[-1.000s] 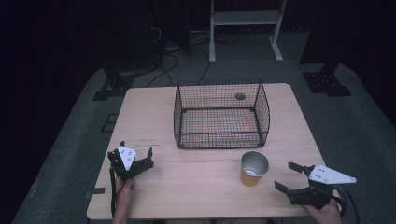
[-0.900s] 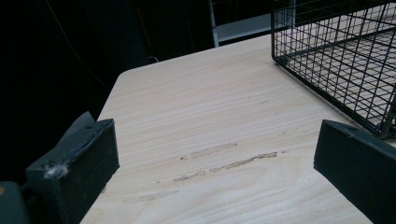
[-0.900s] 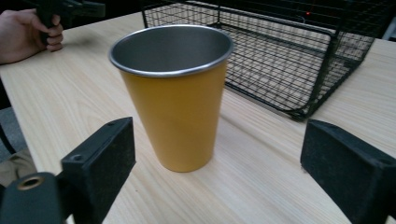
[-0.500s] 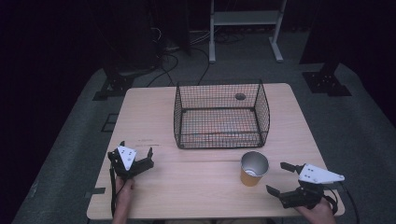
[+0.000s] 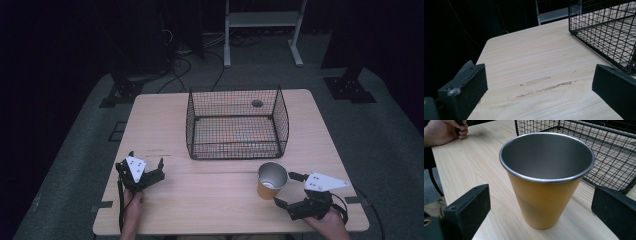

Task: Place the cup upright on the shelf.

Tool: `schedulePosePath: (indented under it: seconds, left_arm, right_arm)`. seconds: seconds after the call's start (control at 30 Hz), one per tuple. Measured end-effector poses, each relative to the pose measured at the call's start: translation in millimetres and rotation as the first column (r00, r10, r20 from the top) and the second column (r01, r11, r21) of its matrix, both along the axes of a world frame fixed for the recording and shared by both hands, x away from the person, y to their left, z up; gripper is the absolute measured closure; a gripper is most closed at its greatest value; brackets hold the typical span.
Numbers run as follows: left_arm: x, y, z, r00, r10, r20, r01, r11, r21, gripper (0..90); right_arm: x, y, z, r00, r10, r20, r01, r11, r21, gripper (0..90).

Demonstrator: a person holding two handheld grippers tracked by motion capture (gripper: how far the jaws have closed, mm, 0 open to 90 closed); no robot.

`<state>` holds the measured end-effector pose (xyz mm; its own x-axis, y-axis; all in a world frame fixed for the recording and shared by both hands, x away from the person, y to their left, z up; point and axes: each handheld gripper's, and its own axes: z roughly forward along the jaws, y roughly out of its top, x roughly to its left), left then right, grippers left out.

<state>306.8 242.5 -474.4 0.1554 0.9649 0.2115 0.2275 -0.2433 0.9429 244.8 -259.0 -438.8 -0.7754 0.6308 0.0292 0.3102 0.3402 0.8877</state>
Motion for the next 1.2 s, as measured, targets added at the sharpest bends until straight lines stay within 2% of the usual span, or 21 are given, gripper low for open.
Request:
schedulePosePath:
  seconds: [0.07,0.93,1.2]
  left_arm:
    - [0.0,0.0,0.0,1.0000,0.000,0.000,0.000,1.0000,0.000,0.0]
    - [0.0,0.0,0.0,1.0000,-0.002,0.000,0.002,1.0000,0.002,0.0]
    - [0.0,0.0,0.0,1.0000,-0.002,0.000,0.002,1.0000,0.001,0.0]
  right_arm:
    - [2.0,2.9,-0.8,1.0000,-0.002,0.004,0.002,1.0000,-0.010,1.6]
    - [21.0,29.3,-0.8,0.9995,-0.005,0.033,0.005,1.0000,0.008,1.7]
    - [22.5,28.5,0.2,0.9993,-0.007,0.037,0.006,0.9999,0.011,11.7]
